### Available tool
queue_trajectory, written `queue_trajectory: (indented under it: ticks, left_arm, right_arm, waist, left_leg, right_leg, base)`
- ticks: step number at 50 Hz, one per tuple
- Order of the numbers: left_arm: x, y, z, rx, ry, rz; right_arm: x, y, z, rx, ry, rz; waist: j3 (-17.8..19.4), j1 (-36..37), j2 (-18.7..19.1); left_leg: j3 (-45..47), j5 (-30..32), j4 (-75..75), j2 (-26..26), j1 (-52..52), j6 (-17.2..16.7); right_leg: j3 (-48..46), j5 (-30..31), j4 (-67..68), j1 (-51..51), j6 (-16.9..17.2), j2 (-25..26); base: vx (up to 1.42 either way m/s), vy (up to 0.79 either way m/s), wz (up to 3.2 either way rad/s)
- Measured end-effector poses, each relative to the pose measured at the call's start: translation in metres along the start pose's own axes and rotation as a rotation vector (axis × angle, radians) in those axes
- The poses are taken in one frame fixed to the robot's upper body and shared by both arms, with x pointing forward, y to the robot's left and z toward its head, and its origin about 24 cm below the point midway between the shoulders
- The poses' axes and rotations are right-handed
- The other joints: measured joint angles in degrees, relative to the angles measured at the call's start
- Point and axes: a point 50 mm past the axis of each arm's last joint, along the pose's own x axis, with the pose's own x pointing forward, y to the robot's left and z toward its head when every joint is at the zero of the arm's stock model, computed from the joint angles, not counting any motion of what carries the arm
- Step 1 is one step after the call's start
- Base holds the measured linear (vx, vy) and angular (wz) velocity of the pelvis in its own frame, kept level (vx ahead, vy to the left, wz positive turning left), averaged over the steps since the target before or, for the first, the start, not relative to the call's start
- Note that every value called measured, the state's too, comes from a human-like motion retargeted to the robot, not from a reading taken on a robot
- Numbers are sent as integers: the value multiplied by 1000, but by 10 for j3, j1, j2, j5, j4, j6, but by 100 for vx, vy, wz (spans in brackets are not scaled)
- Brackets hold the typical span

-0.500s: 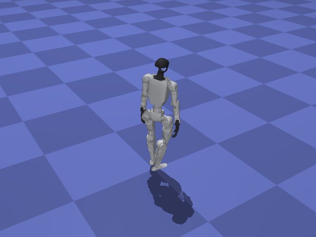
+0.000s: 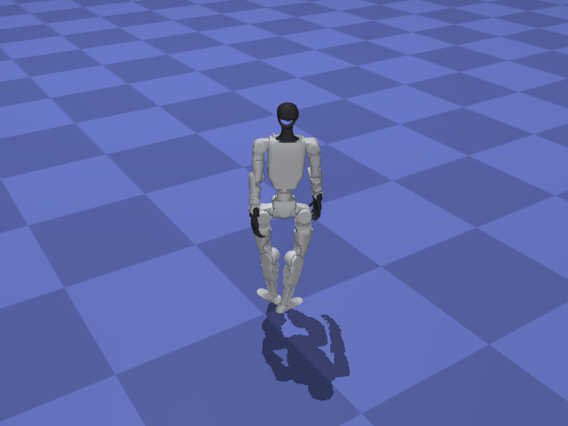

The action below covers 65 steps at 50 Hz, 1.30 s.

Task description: In place motions

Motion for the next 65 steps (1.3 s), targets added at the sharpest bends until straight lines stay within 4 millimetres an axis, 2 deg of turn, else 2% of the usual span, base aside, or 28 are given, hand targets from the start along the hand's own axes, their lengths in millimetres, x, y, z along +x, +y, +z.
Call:
queue_trajectory:
  ticks: [7,10,13,15,16,18,20,22,27,28,30,31,32,33,35,37,40,48,53,58,61,63,65]
  left_arm:
    - [-1,-7,19,26,-60,-25]
    - [-2,-7,27,70,-78,-26]
    - [-4,-8,36,144,-95,-16]
    - [-6,-10,45,196,-111,-12]
    - [-6,-11,50,220,-120,-12]
    - [-8,-12,59,266,-137,-14]
    - [-10,-12,66,307,-154,-13]
    - [-12,-12,72,335,-169,-8]
    - [-14,-9,78,371,-181,1]
    - [-14,-10,78,374,-178,1]
    - [-13,-10,77,373,-170,1]
    - [-14,-9,77,367,-164,0]
    - [-14,-8,76,365,-156,0]
    - [-13,-9,73,370,-143,-1]
    - [-11,-12,67,382,-121,5]
    - [-10,-15,63,352,-118,6]
    - [-8,-16,55,326,-97,-27]
    - [-7,-10,44,423,-33,1]
    - [-7,-13,45,413,-44,-16]
    - [-8,-14,53,389,-96,-7]
    - [-8,-19,56,336,-128,-18]
    - [-8,-22,55,304,-134,-32]
    - [-7,-26,53,272,-135,-52]
  right_arm:
    - [2,22,0,-147,1,85]
    - [3,25,-9,-226,31,75]
    - [3,23,-24,-249,80,48]
    - [3,20,-34,-233,120,34]
    - [3,20,-40,-215,143,32]
    - [2,20,-51,-167,186,32]
    - [1,22,-61,-104,223,38]
    - [0,26,-69,-42,249,51]
    - [-2,37,-88,57,291,81]
    - [-2,39,-93,64,302,83]
    - [-4,43,-103,59,326,89]
    - [-5,45,-106,42,338,97]
    - [-6,46,-110,26,354,106]
    - [-7,49,-115,14,375,120]
    - [-9,52,-121,1,405,137]
    - [-8,50,-117,-31,401,132]
    - [-5,46,-103,-86,361,107]
    - [4,37,-43,-104,122,97]
    - [3,31,-13,-121,13,85]
    - [2,29,2,-145,-43,86]
    - [2,29,4,-172,-46,94]
    - [2,29,3,-189,-41,94]
    - [2,31,-1,-205,-31,97]
  waist:
    - [2,19,-12]
    - [1,7,-1]
    - [2,-6,28]
    - [6,-19,55]
    - [9,-27,63]
    - [15,-41,73]
    - [21,-58,78]
    - [23,-72,81]
    - [31,-126,72]
    - [35,-134,63]
    - [42,-145,40]
    - [36,-133,28]
    - [30,-118,17]
    - [23,-97,13]
    - [19,-92,12]
    - [20,-55,5]
    - [15,-72,9]
    - [4,-91,7]
    - [4,-105,7]
    - [-1,-137,4]
    - [-2,-167,4]
    - [-2,-184,6]
    - [1,-196,7]
  left_leg:
    - [-42,-17,-3,-19,4,6]
    - [-57,-25,1,-15,4,7]
    - [-72,-30,12,14,-1,4]
    - [-92,-32,19,39,-7,4]
    - [-101,-31,20,46,-9,4]
    - [-116,-28,19,52,-13,7]
    - [-130,-23,18,54,-16,9]
    - [-145,-20,18,56,-22,10]
    - [-210,-10,17,32,-30,16]
    - [-221,-9,16,19,-24,18]
    - [-236,-8,11,-8,-4,20]
    - [-226,-9,7,-18,0,20]
    - [-216,-9,5,-25,4,19]
    - [-208,-10,3,-27,7,18]
    - [-232,-6,4,-32,8,19]
    - [-208,-10,4,-29,15,17]
    - [-224,-11,7,-27,14,16]
    - [-250,-13,5,-33,17,11]
    - [-263,-29,26,-31,15,5]
    - [-286,-55,89,-22,2,-11]
    - [-358,-59,127,-26,-4,-6]
    - [-440,-58,132,-36,0,2]
    - [-553,-57,124,-46,11,-9]
  right_leg:
    - [-21,20,13,22,13,-12]
    - [-20,45,39,29,14,-16]
    - [-6,89,114,18,-7,-29]
    - [30,111,198,-10,-36,-46]
    - [65,113,241,-32,-31,-54]
    - [163,105,302,-82,0,-46]
    - [257,89,317,-123,32,-1]
    - [305,70,297,-141,39,32]
    - [379,26,167,-152,36,72]
    - [399,19,124,-146,31,76]
    - [440,56,51,-133,-23,88]
    - [496,44,47,-122,-2,93]
    - [504,36,44,-114,9,89]
    - [417,38,41,-109,-1,66]
    - [396,41,30,-103,7,60]
    - [409,44,24,-93,3,59]
    - [397,41,15,-88,-1,67]
    - [370,29,13,-84,-5,64]
    - [366,22,18,-85,-4,62]
    - [355,17,36,-98,9,42]
    - [347,18,52,-107,17,22]
    - [349,21,58,-111,21,13]
    - [366,28,66,-116,22,7]
  base:
    - [28,-17,34]
    - [30,-17,55]
    - [23,-14,64]
    - [15,-15,75]
    - [11,-17,77]
    - [10,-22,78]
    - [4,-24,82]
    - [-1,-23,80]
    - [1,-22,123]
    - [4,-19,129]
    - [7,-14,86]
    - [8,-11,-8]
    - [9,-10,-64]
    - [8,-8,-17]
    - [2,-7,43]
    - [-6,-7,-34]
    - [-2,-9,37]
    - [-6,-2,30]
    - [-8,0,26]
    - [-6,5,32]
    - [-5,11,20]
    - [-5,14,-34]
    - [-3,16,-118]
